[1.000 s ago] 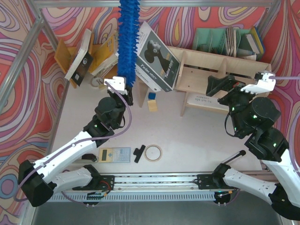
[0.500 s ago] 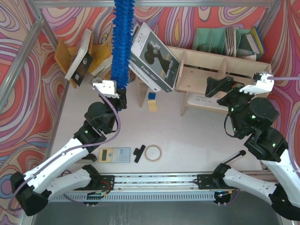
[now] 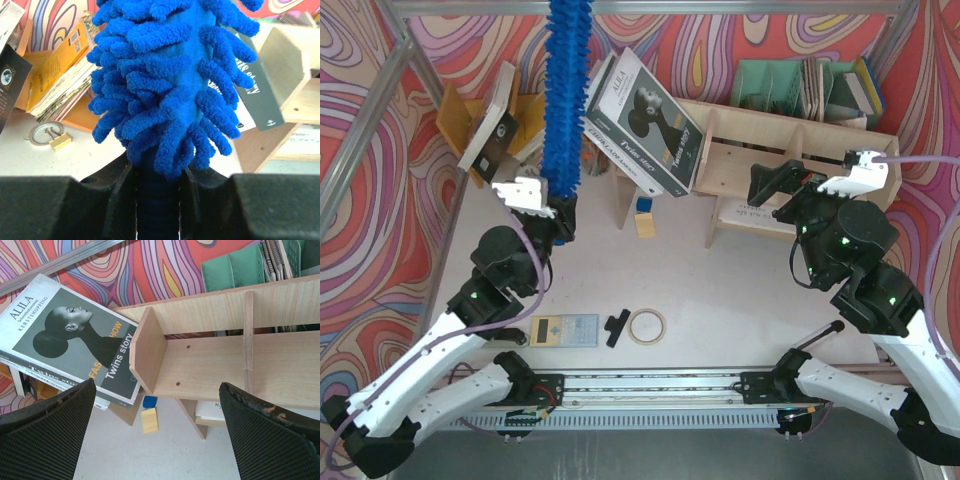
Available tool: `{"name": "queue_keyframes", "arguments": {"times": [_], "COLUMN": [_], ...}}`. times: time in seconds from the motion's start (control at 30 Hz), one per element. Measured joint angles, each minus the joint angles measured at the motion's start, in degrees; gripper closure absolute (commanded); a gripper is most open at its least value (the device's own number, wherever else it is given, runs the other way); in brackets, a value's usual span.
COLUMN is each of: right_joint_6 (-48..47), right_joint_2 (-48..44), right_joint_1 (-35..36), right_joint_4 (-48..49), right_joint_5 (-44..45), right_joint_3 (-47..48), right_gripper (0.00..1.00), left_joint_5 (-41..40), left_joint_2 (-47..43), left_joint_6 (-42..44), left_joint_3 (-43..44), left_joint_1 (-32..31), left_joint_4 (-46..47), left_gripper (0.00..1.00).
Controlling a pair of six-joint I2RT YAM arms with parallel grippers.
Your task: Dust the bookshelf with a duster
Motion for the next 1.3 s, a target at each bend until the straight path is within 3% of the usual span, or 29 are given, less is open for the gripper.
{"name": "queue_keyframes", "arguments": {"times": [0.13,0.37,0.8,1.3], "right_joint_6": [0.0,0.4,1.7,2.1], "right_joint_2": [0.0,0.0,-1.1,-1.8], "right_joint_1": [0.0,0.0,0.0,0.0], "right_joint_4": [0.0,0.0,-0.6,-0.7], "right_joint_5": [0.0,-0.1,-0.1,0.2], "right_joint_3": [0.0,0.0,-1.5,-3.0], "right_gripper": [0.01,0.01,0.01,0.01], "left_joint_5": [1.6,2.6,1.4,5.4], "left_joint_2": [-1.5,2.0,16.7,24.5], "left_joint_6": [-1.7,-4.3,-26.2,-38.8], "left_joint_3": [3.8,13.6,29.0,32.9], "left_joint_1": [-1.1,-9.9,-11.5,-14.3], "left_joint_4": [-3.8,-10.2,-31.9,-38.0], "left_gripper": [1.00,1.00,1.00,1.00]}}
